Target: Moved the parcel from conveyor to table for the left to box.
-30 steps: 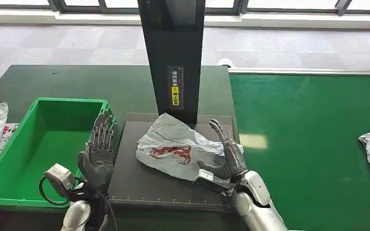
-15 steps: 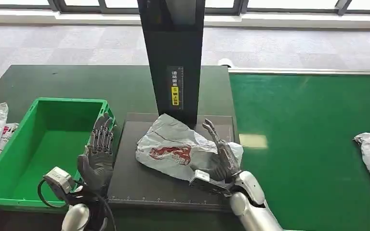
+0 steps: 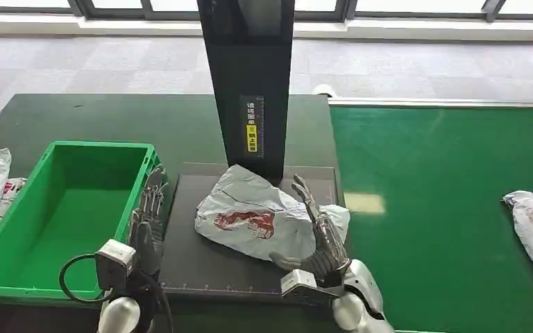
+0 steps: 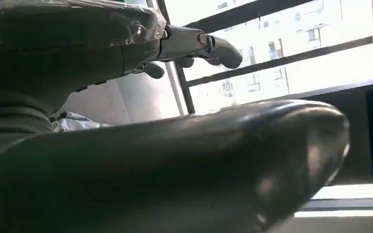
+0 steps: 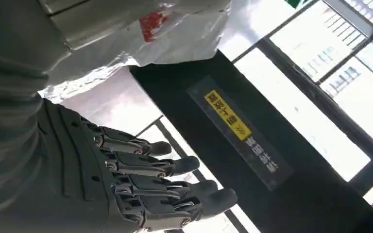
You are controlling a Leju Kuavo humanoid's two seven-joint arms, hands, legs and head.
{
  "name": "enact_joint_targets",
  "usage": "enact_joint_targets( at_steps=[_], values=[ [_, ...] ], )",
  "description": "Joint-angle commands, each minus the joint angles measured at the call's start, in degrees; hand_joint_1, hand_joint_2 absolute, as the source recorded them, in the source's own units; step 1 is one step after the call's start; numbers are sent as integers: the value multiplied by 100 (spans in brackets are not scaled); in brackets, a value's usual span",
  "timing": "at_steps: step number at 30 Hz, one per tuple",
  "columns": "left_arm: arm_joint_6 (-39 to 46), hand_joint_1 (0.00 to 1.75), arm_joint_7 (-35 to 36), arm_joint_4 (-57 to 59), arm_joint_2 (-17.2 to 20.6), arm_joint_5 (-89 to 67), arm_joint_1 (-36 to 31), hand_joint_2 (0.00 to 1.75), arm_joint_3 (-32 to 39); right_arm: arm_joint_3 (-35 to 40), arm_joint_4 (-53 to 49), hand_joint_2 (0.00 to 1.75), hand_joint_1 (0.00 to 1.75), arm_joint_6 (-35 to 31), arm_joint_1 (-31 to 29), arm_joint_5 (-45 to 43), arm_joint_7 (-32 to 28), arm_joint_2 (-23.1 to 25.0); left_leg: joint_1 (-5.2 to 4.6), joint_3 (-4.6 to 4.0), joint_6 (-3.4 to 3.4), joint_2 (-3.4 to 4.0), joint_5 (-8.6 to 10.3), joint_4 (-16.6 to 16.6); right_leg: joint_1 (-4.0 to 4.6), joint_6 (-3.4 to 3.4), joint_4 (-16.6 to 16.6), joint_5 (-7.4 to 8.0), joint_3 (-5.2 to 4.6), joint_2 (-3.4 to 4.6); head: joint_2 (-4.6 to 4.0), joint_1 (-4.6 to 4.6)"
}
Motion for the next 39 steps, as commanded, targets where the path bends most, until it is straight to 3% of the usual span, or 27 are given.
enact_joint_targets(
  at_steps=[1,9,14,17,18,26,39],
  values=[
    [740,0,554,1033,92,-687,-691,0,-761,592,-1979,175,0,-21,954,-725,-629,-521,-3,-9,-3,-44,7,-1,-2,0,-3,-6,5,-45,0,0],
    [738,0,816,1831,172,-1565,-1219,0,-1295,689,-1955,175,0,218,756,-962,-884,-443,-1,-4,-5,-8,10,-11,-2,-2,-13,8,4,-13,0,0],
    [462,0,957,2864,-140,-2684,-2098,0,-1775,725,-2107,175,0,515,616,-1220,-937,-489,-2,-7,-3,-26,10,2,-2,0,-4,4,5,-27,0,0],
    [825,0,988,3422,-347,-3255,-2382,0,-1981,781,-2060,175,0,571,629,-1218,-981,-502,0,-12,-8,-26,16,1,0,-3,-9,13,4,-30,0,0],
    [981,0,1095,3656,-410,-3520,-2466,175,-2067,812,-2036,175,0,607,623,-1223,-1029,-502,1,-14,-8,-34,21,-4,1,-2,-17,16,6,-38,-2,0],
    [823,0,1214,4163,-541,-3970,-2688,175,-2365,883,-1785,175,0,712,411,-1327,-1092,-526,0,1,-8,-1,9,-2,0,-3,-9,14,8,-6,0,0],
    [-558,0,1100,5625,-1011,-4341,-3182,175,-3195,658,-1958,175,0,1084,263,-1171,-849,-164,2,-5,-10,5,13,-7,1,-5,-13,19,1,-1,0,0]
  ],
)
